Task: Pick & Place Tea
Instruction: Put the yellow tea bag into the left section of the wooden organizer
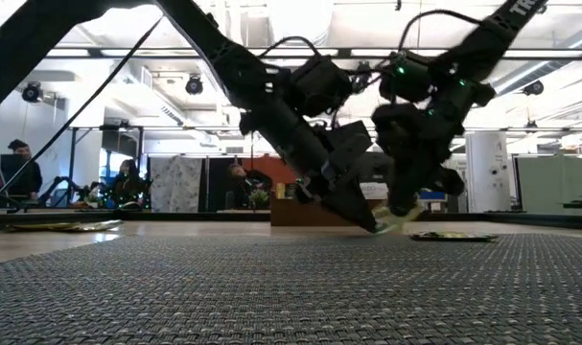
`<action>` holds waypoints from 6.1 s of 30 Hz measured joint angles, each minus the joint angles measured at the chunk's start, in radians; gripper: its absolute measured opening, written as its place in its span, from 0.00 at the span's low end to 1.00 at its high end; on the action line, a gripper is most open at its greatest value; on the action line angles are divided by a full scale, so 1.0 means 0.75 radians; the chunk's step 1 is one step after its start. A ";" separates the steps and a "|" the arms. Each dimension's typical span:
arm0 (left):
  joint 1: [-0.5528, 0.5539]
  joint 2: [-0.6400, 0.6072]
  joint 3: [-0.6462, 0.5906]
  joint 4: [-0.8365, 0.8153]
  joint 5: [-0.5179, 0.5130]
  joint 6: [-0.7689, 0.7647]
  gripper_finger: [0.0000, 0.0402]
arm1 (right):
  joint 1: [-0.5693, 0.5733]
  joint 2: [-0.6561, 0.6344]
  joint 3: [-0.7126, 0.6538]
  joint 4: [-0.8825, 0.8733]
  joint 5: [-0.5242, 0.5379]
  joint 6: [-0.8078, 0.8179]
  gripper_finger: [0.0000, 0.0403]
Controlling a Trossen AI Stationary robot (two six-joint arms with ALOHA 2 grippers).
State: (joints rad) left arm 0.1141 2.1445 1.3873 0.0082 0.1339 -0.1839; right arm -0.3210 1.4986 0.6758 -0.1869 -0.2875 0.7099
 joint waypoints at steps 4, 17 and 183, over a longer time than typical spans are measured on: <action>0.000 -0.083 -0.004 -0.121 -0.130 0.032 0.10 | -0.008 -0.001 0.129 -0.134 0.069 -0.126 0.02; -0.057 -0.624 -0.223 -0.362 -0.472 -0.220 0.10 | -0.152 0.170 0.787 -0.591 0.283 -0.915 0.02; -0.221 -0.589 -0.901 0.256 0.037 -0.649 0.10 | 0.258 0.396 0.368 -0.166 0.237 -0.488 0.30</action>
State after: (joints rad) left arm -0.0517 1.7031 0.7118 0.2001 0.1614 -0.6704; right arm -0.1277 1.7959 0.9521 -0.3110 -0.1097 0.3439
